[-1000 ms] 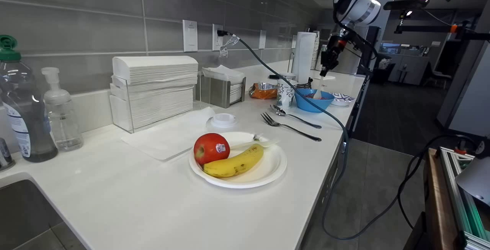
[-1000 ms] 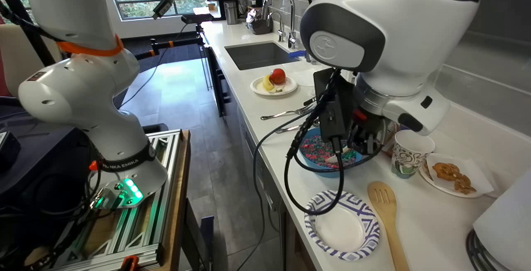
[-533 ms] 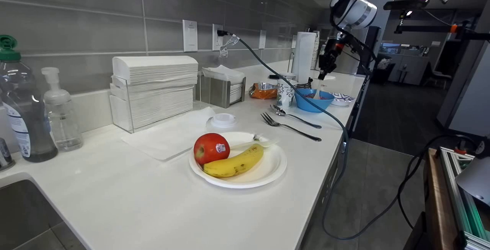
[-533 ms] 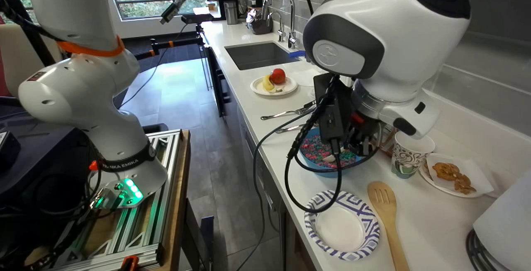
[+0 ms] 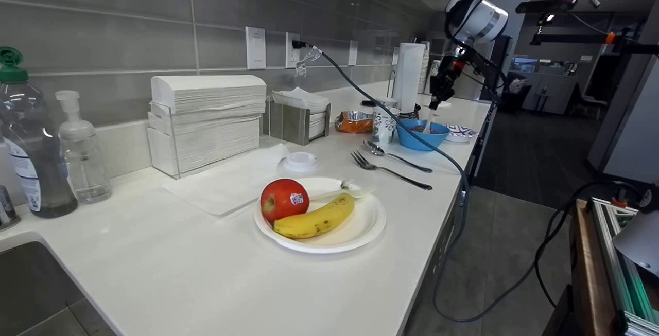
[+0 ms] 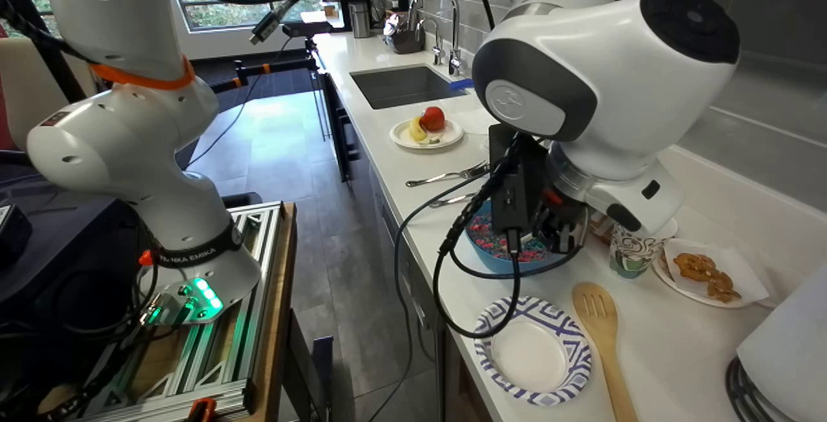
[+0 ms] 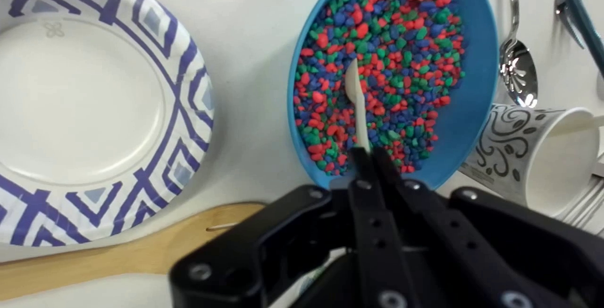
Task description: Pick up the spoon and get some of the objects from the bowl and put them in the cup
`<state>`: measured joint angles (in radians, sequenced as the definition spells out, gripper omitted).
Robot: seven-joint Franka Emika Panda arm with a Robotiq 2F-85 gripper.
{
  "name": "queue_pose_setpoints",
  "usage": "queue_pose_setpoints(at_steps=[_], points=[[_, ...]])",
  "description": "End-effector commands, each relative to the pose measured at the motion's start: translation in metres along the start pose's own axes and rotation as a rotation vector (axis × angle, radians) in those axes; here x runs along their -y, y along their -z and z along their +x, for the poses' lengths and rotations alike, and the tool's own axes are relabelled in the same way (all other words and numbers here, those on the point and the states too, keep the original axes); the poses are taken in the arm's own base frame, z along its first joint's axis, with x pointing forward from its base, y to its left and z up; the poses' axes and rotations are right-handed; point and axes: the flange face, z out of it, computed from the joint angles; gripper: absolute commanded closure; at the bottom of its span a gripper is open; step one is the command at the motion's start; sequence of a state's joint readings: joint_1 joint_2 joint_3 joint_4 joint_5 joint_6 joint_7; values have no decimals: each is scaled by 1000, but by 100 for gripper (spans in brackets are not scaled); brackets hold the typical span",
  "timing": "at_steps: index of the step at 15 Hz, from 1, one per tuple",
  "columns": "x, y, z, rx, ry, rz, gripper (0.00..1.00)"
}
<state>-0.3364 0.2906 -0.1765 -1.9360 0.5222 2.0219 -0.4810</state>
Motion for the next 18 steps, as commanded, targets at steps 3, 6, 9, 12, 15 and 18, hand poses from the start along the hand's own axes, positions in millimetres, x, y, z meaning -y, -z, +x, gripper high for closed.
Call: queue_pose_setpoints(at_steps=[3,6,9,12,15,18], points=[[-17,-10,-1,42,-51,81,99],[-26,-11,-1,42,-69,91,99],[-30,-11,1,46,-79,105,71],[-29,-9,1,48,-77,107,56],[-25,-3,-1,38,-73,97,34],[-16,13,-6,16,-73,70,12]])
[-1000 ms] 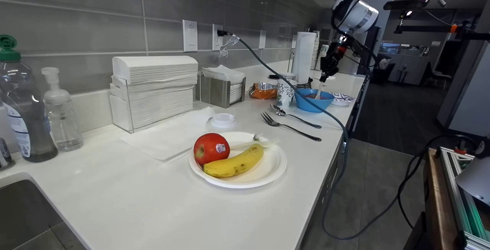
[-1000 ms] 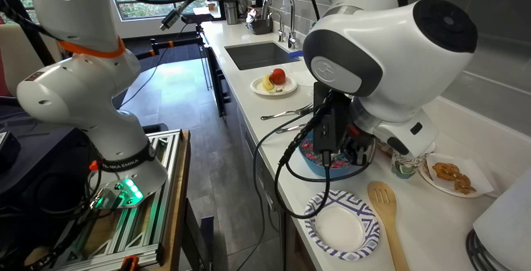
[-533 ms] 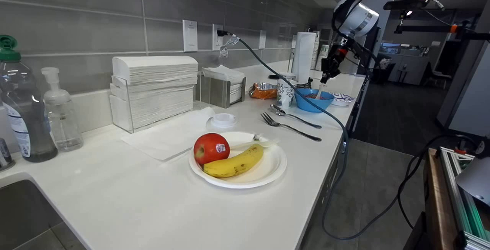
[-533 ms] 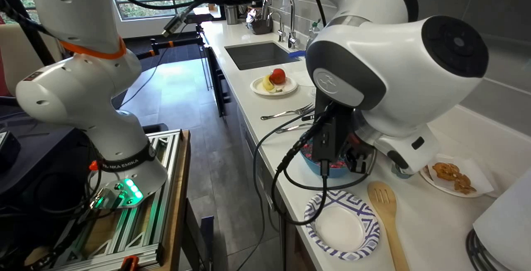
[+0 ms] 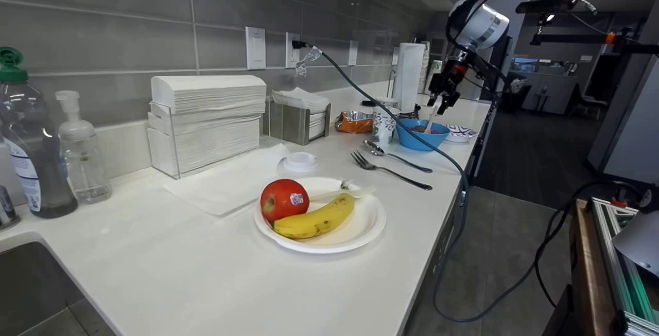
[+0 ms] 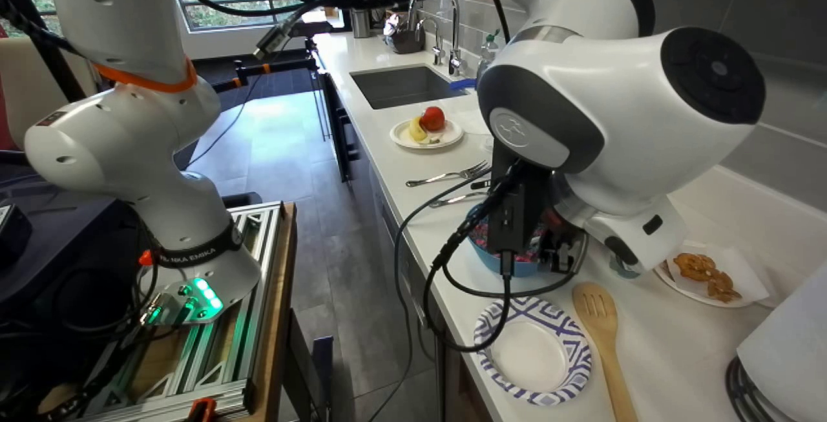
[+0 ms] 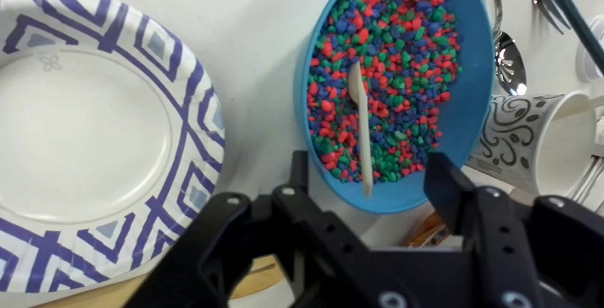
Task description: Pick up the spoon and get some of the objects from the bowl and put them in the cup
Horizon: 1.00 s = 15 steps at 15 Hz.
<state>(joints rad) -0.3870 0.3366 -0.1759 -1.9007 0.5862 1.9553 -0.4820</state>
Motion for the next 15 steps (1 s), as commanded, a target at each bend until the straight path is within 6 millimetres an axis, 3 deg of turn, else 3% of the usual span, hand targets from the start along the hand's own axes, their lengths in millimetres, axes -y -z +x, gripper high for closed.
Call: queue_pose_setpoints(at_steps=[1,4,8,14,15], points=[[16,22,-11,-13,7,-24,3],[44,41,-32,-1,64,-133,0],[101,67,-69,8,151,-375,0],[212,86,-127,-46,340,-690,0],[192,85,-99,-32,303,-616,0]])
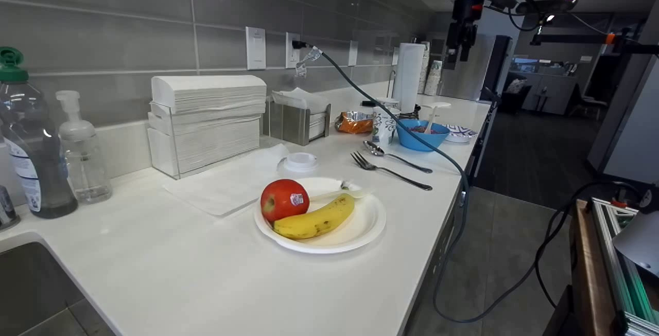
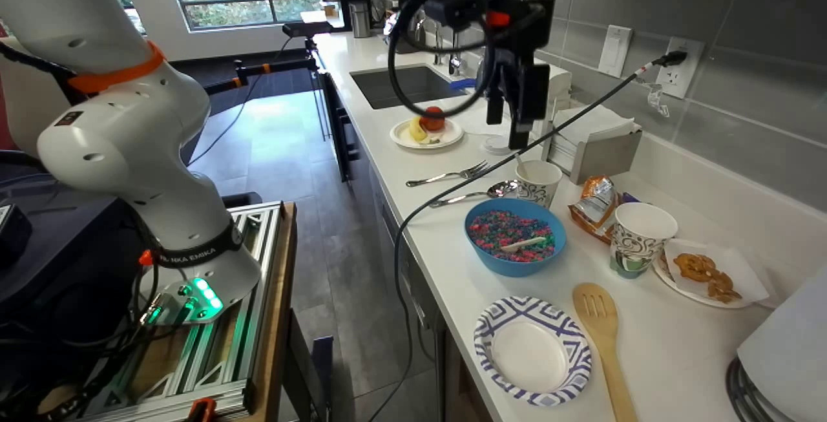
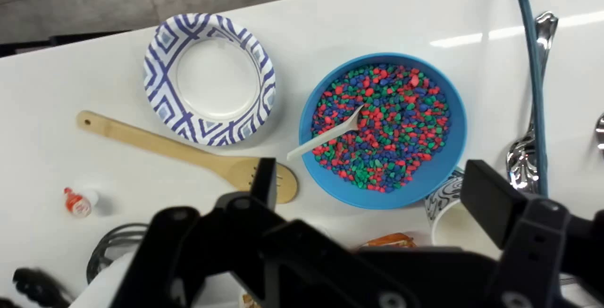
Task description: Pick up the spoon and get some of the objects from the bowl and put them in the cup
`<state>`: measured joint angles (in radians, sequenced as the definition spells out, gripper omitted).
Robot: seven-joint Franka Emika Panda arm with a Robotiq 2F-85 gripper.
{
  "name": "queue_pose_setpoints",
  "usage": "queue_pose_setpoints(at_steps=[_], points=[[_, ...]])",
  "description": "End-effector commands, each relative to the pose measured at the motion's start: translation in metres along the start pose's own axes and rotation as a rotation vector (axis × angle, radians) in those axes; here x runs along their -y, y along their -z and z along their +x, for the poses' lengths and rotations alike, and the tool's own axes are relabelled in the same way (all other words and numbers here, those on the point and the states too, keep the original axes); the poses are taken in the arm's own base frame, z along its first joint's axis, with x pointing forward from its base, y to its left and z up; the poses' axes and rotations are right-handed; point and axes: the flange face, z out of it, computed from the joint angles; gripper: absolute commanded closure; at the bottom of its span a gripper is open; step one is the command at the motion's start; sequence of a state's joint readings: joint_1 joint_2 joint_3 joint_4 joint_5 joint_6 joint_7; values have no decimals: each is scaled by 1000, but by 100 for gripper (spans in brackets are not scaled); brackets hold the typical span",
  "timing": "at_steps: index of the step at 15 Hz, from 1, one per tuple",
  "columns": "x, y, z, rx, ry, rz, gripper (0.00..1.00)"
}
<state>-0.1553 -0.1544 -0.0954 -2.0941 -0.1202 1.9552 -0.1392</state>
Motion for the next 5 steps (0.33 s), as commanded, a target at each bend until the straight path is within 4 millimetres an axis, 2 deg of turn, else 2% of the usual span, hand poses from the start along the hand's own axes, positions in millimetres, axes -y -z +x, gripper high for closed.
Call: queue_pose_setpoints(at_steps=[1,3,5], points=[[14,12,-4,-16,21,-29,0],[27,22,-12,-34,38,-51,0],[24,21,-15,-32,35,-55,0]])
